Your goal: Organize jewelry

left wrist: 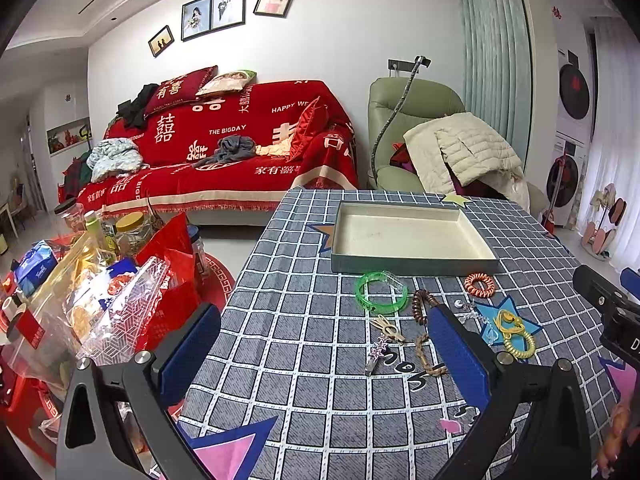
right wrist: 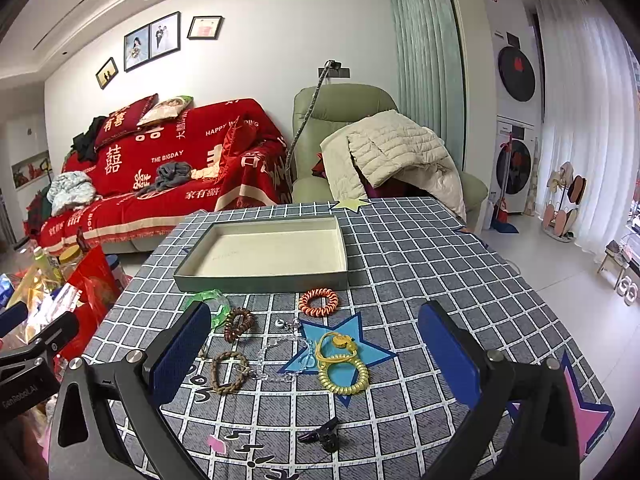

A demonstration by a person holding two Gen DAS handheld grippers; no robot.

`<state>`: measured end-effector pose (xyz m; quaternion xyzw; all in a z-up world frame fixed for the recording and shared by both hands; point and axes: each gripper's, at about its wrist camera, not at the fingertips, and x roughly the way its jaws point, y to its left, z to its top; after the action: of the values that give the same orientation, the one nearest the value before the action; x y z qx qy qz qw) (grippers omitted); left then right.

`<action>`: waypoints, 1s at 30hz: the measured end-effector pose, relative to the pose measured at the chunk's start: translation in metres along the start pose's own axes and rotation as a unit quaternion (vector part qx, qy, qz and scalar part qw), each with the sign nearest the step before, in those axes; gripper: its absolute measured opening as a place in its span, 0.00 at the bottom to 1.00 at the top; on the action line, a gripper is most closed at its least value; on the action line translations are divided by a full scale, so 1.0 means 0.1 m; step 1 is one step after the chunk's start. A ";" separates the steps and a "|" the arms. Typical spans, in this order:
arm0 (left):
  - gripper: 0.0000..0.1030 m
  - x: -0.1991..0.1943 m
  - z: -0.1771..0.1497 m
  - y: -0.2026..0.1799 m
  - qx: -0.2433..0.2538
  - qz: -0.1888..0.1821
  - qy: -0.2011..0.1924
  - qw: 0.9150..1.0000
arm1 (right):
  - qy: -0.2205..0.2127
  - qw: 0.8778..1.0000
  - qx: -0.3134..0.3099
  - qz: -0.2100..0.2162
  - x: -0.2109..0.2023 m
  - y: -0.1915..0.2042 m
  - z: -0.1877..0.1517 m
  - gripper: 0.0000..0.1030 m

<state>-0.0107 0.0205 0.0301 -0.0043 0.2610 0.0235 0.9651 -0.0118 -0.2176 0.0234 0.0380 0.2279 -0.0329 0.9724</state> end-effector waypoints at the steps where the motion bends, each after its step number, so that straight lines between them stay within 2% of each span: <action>1: 1.00 0.00 -0.01 0.00 0.001 0.001 0.000 1.000 | 0.000 1.000 0.001 0.001 0.00 0.00 0.00 1.00; 30: 1.00 0.02 -0.03 0.01 -0.002 0.002 0.006 1.000 | 0.005 1.000 0.004 0.000 0.01 0.00 -0.05 1.00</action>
<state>-0.0106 0.0211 0.0268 -0.0062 0.2668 0.0257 0.9634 -0.0130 -0.2173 0.0180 0.0418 0.2328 -0.0331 0.9711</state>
